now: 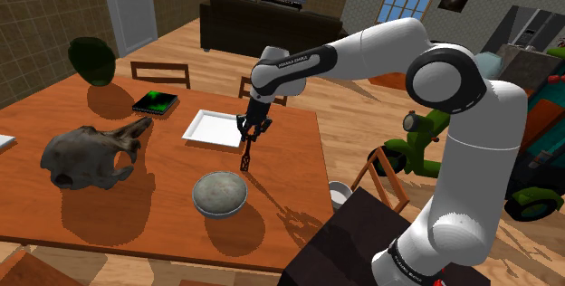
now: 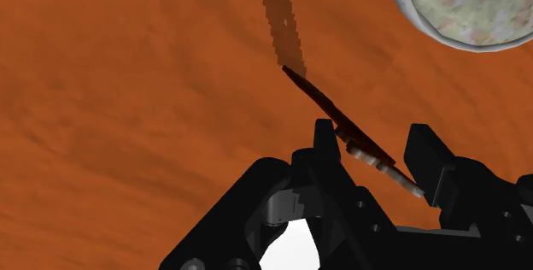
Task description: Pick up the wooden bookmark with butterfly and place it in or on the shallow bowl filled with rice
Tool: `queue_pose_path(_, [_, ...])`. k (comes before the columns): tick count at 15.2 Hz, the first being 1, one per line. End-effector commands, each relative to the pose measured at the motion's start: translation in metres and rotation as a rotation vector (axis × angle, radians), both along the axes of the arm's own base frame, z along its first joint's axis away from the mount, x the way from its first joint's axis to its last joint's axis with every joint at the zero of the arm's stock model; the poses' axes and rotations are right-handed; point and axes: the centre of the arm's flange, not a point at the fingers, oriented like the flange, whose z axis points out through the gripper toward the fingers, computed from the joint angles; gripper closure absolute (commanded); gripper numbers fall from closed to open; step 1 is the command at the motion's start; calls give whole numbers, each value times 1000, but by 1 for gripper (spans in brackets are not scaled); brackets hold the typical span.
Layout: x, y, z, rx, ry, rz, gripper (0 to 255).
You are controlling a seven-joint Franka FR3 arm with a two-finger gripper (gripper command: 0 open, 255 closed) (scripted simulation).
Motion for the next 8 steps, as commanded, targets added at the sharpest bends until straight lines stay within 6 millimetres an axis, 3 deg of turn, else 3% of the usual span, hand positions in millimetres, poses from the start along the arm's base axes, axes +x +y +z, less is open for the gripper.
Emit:
queue_pose_path(1, [0,0,0,0,0,0,255])
queue_pose_path(5, [0,0,0,0,0,0,255])
queue_pose_path(8, [0,0,16,0,0,0,255])
